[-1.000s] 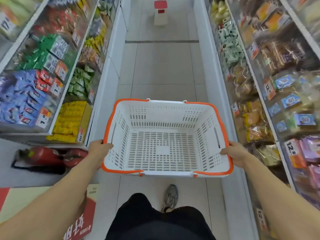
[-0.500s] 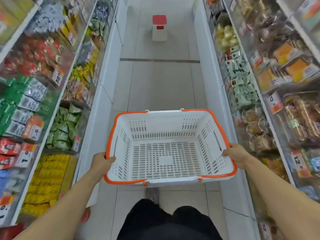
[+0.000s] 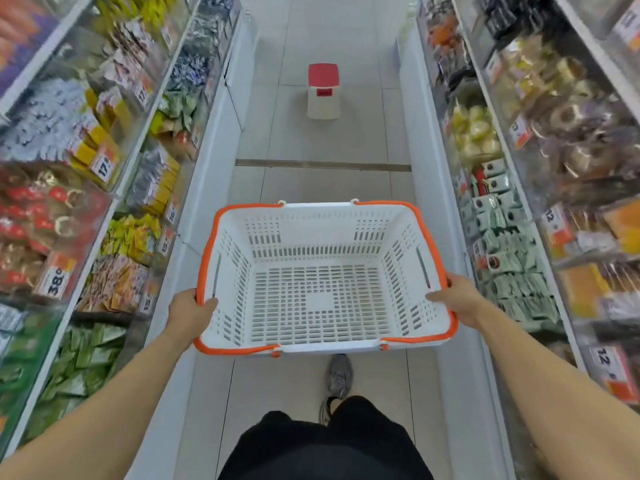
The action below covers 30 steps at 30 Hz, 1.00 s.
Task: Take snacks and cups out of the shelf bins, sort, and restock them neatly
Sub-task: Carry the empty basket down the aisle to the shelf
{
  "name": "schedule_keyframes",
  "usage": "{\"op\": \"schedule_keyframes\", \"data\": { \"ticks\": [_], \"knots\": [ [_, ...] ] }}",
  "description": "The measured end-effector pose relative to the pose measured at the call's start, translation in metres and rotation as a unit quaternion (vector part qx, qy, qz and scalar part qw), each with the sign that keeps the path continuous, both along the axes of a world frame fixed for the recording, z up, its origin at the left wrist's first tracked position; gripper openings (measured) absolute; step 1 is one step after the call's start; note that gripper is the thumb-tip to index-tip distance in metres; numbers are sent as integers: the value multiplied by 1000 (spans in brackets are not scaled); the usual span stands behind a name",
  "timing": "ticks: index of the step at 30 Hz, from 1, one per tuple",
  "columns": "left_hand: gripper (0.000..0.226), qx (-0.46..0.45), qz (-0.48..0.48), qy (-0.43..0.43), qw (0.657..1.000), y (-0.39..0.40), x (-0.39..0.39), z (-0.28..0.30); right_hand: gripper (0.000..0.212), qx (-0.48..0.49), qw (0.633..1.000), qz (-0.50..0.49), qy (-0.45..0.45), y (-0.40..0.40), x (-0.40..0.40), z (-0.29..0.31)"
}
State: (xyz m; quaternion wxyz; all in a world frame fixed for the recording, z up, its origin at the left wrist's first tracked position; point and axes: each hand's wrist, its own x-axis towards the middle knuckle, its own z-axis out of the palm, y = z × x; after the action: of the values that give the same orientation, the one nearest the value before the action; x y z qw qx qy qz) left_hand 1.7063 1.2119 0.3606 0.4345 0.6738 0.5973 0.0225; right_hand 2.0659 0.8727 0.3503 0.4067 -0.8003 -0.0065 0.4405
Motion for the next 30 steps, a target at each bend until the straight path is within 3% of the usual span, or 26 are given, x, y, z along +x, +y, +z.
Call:
{"op": "schedule_keyframes", "data": {
  "ticks": [12, 19, 30],
  "knots": [
    [28, -1, 8, -13, 1000, 229, 214, 5, 49, 14, 1000, 4, 10, 227, 234, 4],
    [27, -27, -28, -41, 998, 382, 358, 3, 38, 33, 996, -68, -36, 350, 341, 20],
    [28, -11, -62, -32, 997, 575, 583, -3, 45, 31, 990, -136, -39, 521, 534, 11]
  ]
}}
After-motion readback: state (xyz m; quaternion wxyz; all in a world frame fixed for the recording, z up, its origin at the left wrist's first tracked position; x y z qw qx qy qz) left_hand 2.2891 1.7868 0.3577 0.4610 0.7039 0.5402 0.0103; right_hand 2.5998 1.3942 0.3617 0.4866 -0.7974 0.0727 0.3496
